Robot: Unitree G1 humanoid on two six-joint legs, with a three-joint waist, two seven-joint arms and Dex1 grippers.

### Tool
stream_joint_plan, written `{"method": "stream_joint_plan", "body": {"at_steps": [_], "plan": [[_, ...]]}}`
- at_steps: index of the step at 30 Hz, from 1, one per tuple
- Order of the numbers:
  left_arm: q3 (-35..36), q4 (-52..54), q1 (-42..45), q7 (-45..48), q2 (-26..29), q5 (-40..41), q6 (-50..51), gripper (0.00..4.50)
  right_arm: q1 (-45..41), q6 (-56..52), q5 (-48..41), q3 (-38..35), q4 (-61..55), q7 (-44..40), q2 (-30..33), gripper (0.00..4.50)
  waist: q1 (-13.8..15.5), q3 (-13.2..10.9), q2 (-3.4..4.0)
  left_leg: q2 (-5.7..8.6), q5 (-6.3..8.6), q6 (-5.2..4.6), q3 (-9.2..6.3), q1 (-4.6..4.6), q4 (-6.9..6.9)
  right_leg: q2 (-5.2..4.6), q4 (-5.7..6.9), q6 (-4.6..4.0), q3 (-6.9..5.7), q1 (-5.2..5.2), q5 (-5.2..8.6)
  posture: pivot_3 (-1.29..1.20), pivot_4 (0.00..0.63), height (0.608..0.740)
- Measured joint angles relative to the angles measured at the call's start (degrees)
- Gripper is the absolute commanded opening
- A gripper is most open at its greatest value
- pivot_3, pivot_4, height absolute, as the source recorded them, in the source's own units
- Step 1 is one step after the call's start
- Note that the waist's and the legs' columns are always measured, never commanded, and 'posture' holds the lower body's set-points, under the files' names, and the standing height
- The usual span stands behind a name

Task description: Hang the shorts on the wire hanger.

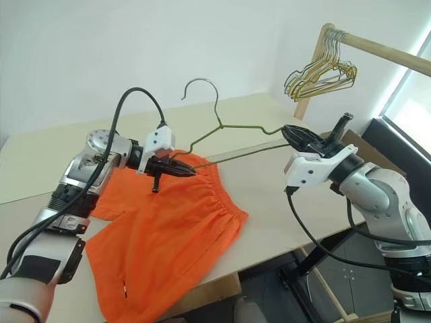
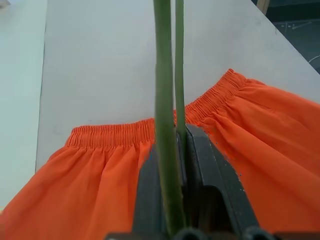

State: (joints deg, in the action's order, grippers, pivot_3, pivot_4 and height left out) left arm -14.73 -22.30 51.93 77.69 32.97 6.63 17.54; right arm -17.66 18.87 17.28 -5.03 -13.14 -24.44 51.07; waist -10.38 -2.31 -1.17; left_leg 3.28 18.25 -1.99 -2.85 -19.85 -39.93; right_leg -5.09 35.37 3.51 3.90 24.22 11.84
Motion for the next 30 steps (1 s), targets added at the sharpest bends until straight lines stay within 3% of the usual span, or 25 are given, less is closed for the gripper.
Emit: {"method": "stream_joint_plan", "body": {"at_steps": [7, 11, 16, 20, 24, 30], "plan": [[-0.22, -0.36, 0.17, -2.52, -0.36, -1.73, 0.24, 0.00, 5.47, -0.52, -3.25, -0.64, -3.63, -6.51, 2.06, 3.21, 0.03, 0.01, 0.01, 0.01, 0.01, -0.02, 0.01, 0.01, -0.05, -0.01, 0.05, 0.01, 0.00, -0.02, 0.00, -0.20, 0.000, 0.740], [-0.43, 0.38, 0.15, -3.73, 2.32, -4.42, 0.03, 0.00, 10.40, -5.45, -11.66, -4.13, -6.75, -15.05, 6.07, 4.45, -0.01, 0.01, 0.01, 0.00, 0.03, -0.04, 0.01, 0.00, -0.05, 0.00, 0.03, 0.01, 0.01, -0.03, 0.00, -0.18, 0.000, 0.740], [-0.40, 5.17, -2.07, -3.60, 4.45, -4.69, 0.44, 0.00, 8.86, -28.75, -32.57, -7.33, -14.90, -24.51, 10.36, 4.45, 0.39, 0.05, 0.08, -0.08, 0.05, -0.08, -0.02, 0.07, -0.06, 0.01, 0.10, 0.01, 0.03, -0.07, 0.00, -0.13, 0.000, 0.740], [-0.40, 11.20, -7.18, -2.02, 7.11, -4.23, 1.50, 0.00, -3.03, -47.38, -44.31, -4.99, -16.00, -28.36, 14.97, 4.45, 1.00, 0.12, 0.20, -0.10, 0.05, -0.09, -0.03, 0.10, -0.04, -0.06, 0.17, 0.01, 0.04, -0.02, 0.01, -0.10, 0.000, 0.740], [0.42, 16.54, -10.60, -2.55, 8.64, -3.44, 4.03, 0.00, -19.19, -62.75, -48.32, 4.98, -10.98, -30.91, 14.07, 4.45, 2.78, 0.15, 0.22, -0.08, 0.06, -0.09, -0.04, 0.05, -0.06, -0.07, 0.12, 0.01, -0.02, 0.03, 0.01, -0.08, 0.000, 0.740], [1.07, 20.67, -11.72, -3.46, 9.78, -2.03, 6.92, 0.00, -30.25, -71.24, -45.29, 20.49, -4.67, -38.53, 11.61, 4.45, 5.72, 0.16, 0.24, 0.04, -0.11, 0.20, 0.01, -0.76, -0.43, -0.12, 0.55, 0.00, -0.11, 0.87, 0.01, -0.05, 0.000, 0.740]]}}
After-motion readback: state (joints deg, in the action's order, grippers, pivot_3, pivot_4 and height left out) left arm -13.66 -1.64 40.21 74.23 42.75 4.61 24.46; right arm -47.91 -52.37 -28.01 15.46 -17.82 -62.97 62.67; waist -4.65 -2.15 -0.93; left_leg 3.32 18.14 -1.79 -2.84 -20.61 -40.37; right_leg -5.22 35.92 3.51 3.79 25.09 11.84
